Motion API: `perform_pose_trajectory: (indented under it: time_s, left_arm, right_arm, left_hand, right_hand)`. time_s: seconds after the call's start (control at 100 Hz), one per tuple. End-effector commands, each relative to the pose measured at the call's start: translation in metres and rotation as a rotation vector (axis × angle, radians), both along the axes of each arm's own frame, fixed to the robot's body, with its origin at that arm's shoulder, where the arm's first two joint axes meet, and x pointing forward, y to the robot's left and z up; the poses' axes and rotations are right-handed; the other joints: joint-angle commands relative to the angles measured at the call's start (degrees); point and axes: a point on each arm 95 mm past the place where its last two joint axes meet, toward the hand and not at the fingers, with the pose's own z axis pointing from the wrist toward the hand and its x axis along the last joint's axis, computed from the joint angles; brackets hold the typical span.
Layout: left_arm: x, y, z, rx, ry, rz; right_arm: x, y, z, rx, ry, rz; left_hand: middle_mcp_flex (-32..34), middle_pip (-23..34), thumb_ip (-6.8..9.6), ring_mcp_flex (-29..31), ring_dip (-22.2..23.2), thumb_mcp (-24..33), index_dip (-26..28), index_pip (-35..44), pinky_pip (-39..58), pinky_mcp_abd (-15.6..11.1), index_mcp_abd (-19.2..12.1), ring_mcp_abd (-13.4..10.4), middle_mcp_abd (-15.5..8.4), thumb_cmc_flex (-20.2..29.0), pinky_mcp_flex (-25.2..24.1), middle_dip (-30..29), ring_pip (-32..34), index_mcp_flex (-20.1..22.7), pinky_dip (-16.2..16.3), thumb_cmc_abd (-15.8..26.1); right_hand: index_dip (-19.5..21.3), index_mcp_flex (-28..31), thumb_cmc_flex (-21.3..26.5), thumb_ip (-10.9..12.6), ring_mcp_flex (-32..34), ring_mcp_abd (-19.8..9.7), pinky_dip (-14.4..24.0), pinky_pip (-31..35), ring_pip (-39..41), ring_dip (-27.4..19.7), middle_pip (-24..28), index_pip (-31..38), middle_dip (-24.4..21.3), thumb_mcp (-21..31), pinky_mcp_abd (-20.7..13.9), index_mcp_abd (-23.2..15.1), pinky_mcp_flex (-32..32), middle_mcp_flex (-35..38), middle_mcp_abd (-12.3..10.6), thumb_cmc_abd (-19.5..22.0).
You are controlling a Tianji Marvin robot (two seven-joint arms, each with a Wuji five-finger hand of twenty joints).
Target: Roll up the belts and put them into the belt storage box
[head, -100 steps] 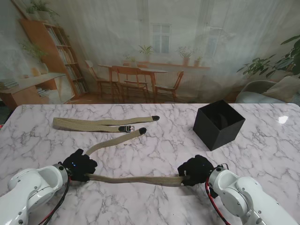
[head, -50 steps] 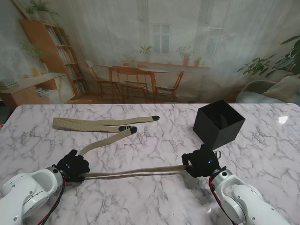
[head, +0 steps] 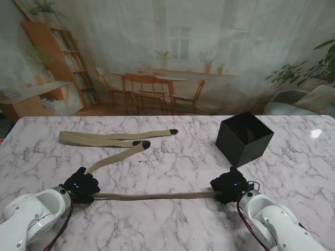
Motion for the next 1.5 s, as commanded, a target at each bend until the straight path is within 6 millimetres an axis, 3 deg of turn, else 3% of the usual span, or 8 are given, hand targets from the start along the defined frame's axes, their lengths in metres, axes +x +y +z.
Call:
perform_pose_trajectory:
  time_s: [0.0, 0.41, 0.7, 0.87, 1.06, 1.25, 1.38, 1.49]
  left_arm:
    - [-0.004, 0.006, -0.006, 0.018, 0.015, 0.020]
    - [-0.022, 0.036, 0.013, 0.080, -0.085, 0.079]
    - [-0.025, 0.053, -0.004, 0.133, -0.052, 0.151]
    - [-0.023, 0.052, -0.011, 0.132, -0.034, 0.166]
    - [-0.022, 0.046, 0.002, 0.095, -0.097, 0.130]
    - [-0.024, 0.038, 0.019, 0.082, -0.141, 0.095]
    - [-0.023, 0.033, 0.027, 0.056, -0.146, 0.085]
    - [-0.023, 0.029, 0.034, 0.050, -0.167, 0.064]
  right_arm:
    - [-0.004, -0.006, -0.004, -0.004, 0.003, -0.020]
    - [-0.008, -0.022, -0.001, 0.008, -0.030, -0.100]
    - [-0.006, -0.023, -0.008, 0.009, -0.007, -0.122]
    - [-0.004, -0.022, -0.011, 0.012, 0.011, -0.125]
    - [-0.003, -0.021, -0.008, 0.031, 0.003, -0.133]
    - [-0.002, -0.020, -0.008, 0.059, -0.004, -0.149]
    - [-0.002, -0.021, -0.008, 0.056, -0.005, -0.147]
    - [-0.003, -0.021, -0.007, 0.047, 0.001, -0.147]
  left_hand:
    - [1.75, 0.95, -0.68, 1.32, -0.16, 0.48, -0.34, 0.37, -0.12, 0.50, 0.77, 0.75, 0.10, 2.83, -0.98, 1.05, 0.31, 1.22, -0.69, 1.68]
    - [2.00, 0.78, -0.72, 1.36, -0.66, -0.13, -1.46, -0.18, -0.22, 0.70, 0.16, 0.93, 0.18, 2.80, -0.92, 1.00, 0.03, 1.32, -0.77, 1.70]
    - [1.87, 0.36, -0.81, 1.10, -1.25, -1.32, -6.03, -3.82, -0.44, 0.94, -0.22, 1.22, 0.44, 2.24, -1.03, 0.86, -0.27, 1.74, -0.86, 2.25]
    - [1.09, -0.52, -0.58, 0.83, -1.71, -3.17, -8.36, -15.59, -0.96, 1.54, 2.81, 1.92, 1.56, -4.13, -1.24, 0.35, -0.35, -1.55, -0.90, 3.29]
    - [1.30, -0.54, -0.55, 1.11, -1.64, -3.17, -8.58, -17.29, -0.81, 1.74, 2.77, 2.04, 1.55, -4.47, -1.03, 0.35, -0.19, -1.96, -0.80, 3.74]
    - [1.03, -1.15, -0.54, 1.11, -1.77, -3.59, -9.27, -19.93, -0.97, 1.90, 3.16, 2.25, 1.82, -5.56, -1.14, 0.05, -0.40, -3.27, -0.85, 4.93]
    - [0.37, -1.79, -0.35, 1.04, -1.97, -2.91, -9.75, -21.71, -1.01, 1.85, 2.92, 2.18, 2.00, -3.86, -0.80, -0.25, -0.67, -4.39, -0.87, 4.85]
    - [-0.50, -2.34, -0.67, 0.97, -2.18, -2.92, -10.21, -23.31, -0.54, 1.61, 2.93, 2.17, 2.39, -3.46, 0.08, -0.56, -0.88, -5.50, -0.68, 5.98]
  right_hand:
    - [0.37, -0.19, 2.83, 0.12, 0.88, -1.48, -0.15, -0.22, -0.66, 0.18, 0.78, 0.97, 1.66, 6.05, 0.14, -3.59, -0.39, 1.47, 0.49, -2.75]
    - [-0.58, 1.48, 5.76, 0.13, 3.13, -1.89, 0.16, 0.66, 1.30, 1.13, 2.83, 1.06, 2.26, 7.50, -0.38, -3.83, 0.63, 4.89, 0.62, -1.39]
    - [-1.35, 1.33, 5.43, 0.04, 3.30, -1.99, 0.17, 0.81, 1.41, 1.18, 2.65, 0.44, 1.66, 6.85, -0.61, -3.14, 0.81, 5.23, 0.37, -0.76]
    - [-4.22, 0.53, 3.70, -0.14, 2.89, -1.61, 0.10, 0.83, 0.89, 0.94, 1.57, -1.51, 0.85, 4.98, -0.40, -0.68, 0.70, 4.81, 0.74, 1.35]
    - [-5.80, 1.05, 4.15, 0.03, 3.54, -1.41, 0.17, 1.18, 1.34, 1.05, 1.93, -1.74, 0.78, 3.44, -0.27, 1.26, 0.87, 5.95, 1.12, 4.53]
    - [-7.96, 0.32, 0.94, -0.10, 2.87, -0.77, 0.15, 1.40, 1.00, 0.77, 0.84, -3.04, -0.05, -1.34, -0.24, 3.36, 0.53, 5.53, 2.04, 9.52]
    - [-8.00, 0.15, -0.65, 0.52, 2.47, -0.47, 0.11, 1.35, 0.68, 0.58, 0.18, -4.04, -0.36, -1.85, -0.15, 3.85, 0.31, 4.89, 2.22, 8.88]
    - [-4.28, 0.70, -6.67, 2.48, 1.94, -0.38, 0.07, 1.35, 0.30, 0.30, -0.64, -11.51, -0.64, 0.40, -0.07, 6.26, 0.17, 3.57, 2.35, 8.33]
